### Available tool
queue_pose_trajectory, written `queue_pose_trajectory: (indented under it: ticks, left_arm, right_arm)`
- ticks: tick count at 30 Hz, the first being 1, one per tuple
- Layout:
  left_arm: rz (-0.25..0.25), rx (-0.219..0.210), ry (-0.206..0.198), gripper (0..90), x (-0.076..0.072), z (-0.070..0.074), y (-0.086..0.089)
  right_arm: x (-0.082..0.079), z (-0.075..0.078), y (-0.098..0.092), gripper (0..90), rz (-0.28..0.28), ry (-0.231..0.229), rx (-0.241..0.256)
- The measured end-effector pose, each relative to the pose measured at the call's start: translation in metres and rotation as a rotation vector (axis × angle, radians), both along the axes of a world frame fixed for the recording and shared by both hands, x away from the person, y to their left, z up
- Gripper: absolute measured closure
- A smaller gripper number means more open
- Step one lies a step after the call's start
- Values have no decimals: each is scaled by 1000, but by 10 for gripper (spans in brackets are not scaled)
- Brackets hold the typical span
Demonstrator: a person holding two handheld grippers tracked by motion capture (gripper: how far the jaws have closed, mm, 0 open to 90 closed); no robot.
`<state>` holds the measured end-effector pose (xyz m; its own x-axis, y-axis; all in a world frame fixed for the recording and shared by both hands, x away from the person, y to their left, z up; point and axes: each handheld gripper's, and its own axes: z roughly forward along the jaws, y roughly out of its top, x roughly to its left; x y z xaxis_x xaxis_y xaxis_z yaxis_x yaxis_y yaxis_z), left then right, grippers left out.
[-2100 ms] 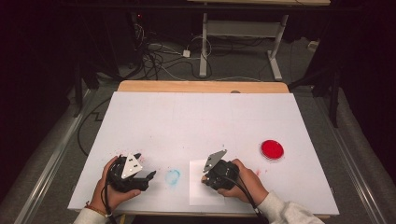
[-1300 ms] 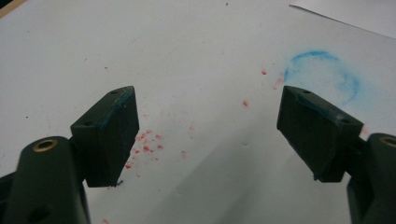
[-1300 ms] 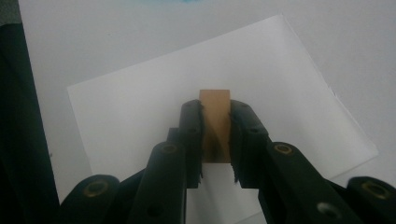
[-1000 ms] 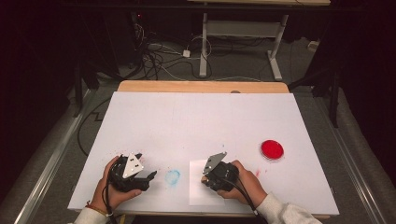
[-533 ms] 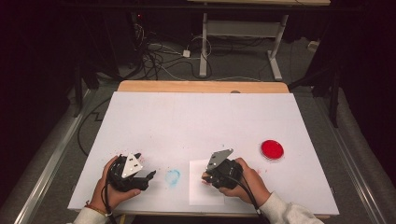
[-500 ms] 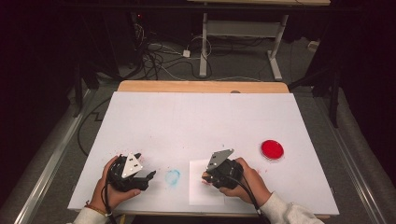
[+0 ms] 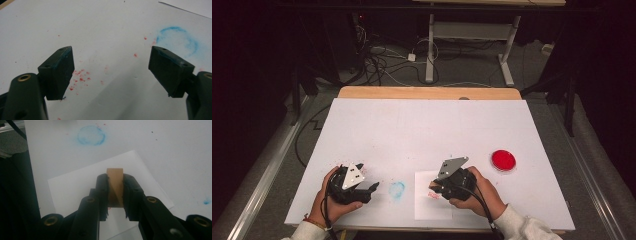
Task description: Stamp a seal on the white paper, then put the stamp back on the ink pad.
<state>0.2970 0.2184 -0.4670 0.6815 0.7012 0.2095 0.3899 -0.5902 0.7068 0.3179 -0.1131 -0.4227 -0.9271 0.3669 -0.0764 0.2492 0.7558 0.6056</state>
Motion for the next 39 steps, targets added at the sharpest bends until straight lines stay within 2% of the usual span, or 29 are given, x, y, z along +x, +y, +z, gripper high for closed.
queue_pose_trajectory:
  ticks: [1, 4, 8, 9, 11, 13, 15, 29, 30, 33, 39]
  left_arm:
    - [-5, 4, -11, 204, 1, 0, 0]
    - [0, -3, 1, 204, 0, 0, 1]
    - [-4, -2, -4, 204, 0, 1, 0]
    - [-9, 0, -16, 204, 0, 1, 0]
    - [-6, -3, -2, 204, -1, 1, -1]
    - [-10, 2, -14, 204, 0, 1, -1]
    - [-3, -5, -2, 204, -1, 0, 0]
    - [1, -6, 0, 204, -2, 0, 2]
    - [-5, 2, -12, 203, -2, 0, 3]
    - [1, -2, 0, 204, -3, 0, 3]
    - [3, -3, -1, 203, -3, 1, 2]
  right_arm:
    - [1, 1, -1, 764, -4, 2, 3]
    - [2, 5, -4, 764, -3, -4, 12]
    - [1, 9, -9, 763, -13, -13, 20]
    - [1, 10, -10, 764, -11, -18, 19]
    - [1, 11, -11, 763, -15, -19, 12]
    - [1, 13, -12, 764, -13, -22, 19]
    - [2, 14, -13, 764, -14, -30, 29]
    - [4, 22, -24, 764, -42, -43, 42]
    - [5, 22, -25, 764, -36, -49, 38]
    - [7, 23, -28, 764, -46, -52, 34]
    - [10, 28, -41, 764, -83, -72, 40]
